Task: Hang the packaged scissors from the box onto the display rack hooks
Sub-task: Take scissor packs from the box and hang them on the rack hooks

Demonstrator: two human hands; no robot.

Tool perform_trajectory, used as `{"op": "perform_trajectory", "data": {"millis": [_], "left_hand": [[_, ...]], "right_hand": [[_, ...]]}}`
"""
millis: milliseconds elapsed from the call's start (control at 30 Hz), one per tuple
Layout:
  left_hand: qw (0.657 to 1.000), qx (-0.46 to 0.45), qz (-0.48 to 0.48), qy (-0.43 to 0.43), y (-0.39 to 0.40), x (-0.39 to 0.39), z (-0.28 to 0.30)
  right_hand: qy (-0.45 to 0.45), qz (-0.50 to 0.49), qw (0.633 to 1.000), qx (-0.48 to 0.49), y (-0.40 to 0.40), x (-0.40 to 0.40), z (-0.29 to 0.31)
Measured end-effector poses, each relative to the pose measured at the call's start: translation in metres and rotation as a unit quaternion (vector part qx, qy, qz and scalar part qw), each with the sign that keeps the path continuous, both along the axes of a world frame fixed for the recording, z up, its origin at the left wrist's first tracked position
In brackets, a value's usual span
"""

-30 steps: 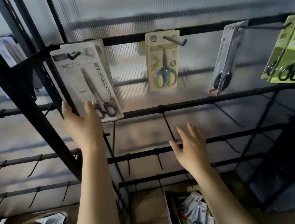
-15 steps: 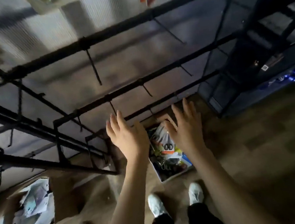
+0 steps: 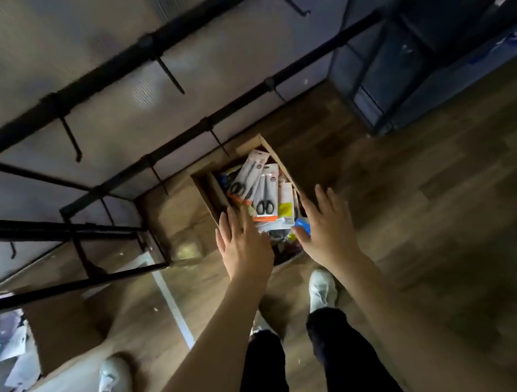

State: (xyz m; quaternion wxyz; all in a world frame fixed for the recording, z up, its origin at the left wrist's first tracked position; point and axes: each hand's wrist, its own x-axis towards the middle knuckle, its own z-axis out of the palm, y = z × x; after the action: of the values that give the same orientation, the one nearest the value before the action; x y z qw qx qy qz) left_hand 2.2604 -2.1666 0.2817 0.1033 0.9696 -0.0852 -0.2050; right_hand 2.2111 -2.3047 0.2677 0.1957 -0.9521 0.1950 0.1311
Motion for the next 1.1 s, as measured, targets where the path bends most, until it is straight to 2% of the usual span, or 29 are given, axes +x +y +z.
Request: {"op": "perform_trajectory", "data": {"millis": [233, 333, 400, 567, 800, 1100], "left_hand": [[0.987, 0.117, -0.11, -0.002, 0.017, 0.041, -0.132], [0.97, 0.162, -0.181, -0.009, 0.019, 0.06, -0.184], [0.965, 0.176, -0.195, -0.007, 0.019, 0.072, -0.216], [0.978, 0.146, -0.148, -0.004, 0.01, 0.107, -0.294], [0.993, 0.091, -0.074, -0.006, -0.013, 0.156, -0.384], [0.995, 0.051, -0.079, 0.019, -0.02, 0.192, -0.427]], "right_hand": [[0.067, 0.08, 0.995, -0.006, -0.005, 0.042, -0.138], [0.059, 0.122, 0.991, -0.02, 0.002, 0.057, -0.198], [0.041, 0.135, 0.989, -0.032, 0.007, 0.067, -0.231], [0.066, 0.152, 0.985, -0.046, -0.009, 0.111, -0.301], [0.091, 0.176, 0.975, -0.097, -0.03, 0.157, -0.367], [0.069, 0.194, 0.961, -0.183, -0.021, 0.167, -0.395]]}}
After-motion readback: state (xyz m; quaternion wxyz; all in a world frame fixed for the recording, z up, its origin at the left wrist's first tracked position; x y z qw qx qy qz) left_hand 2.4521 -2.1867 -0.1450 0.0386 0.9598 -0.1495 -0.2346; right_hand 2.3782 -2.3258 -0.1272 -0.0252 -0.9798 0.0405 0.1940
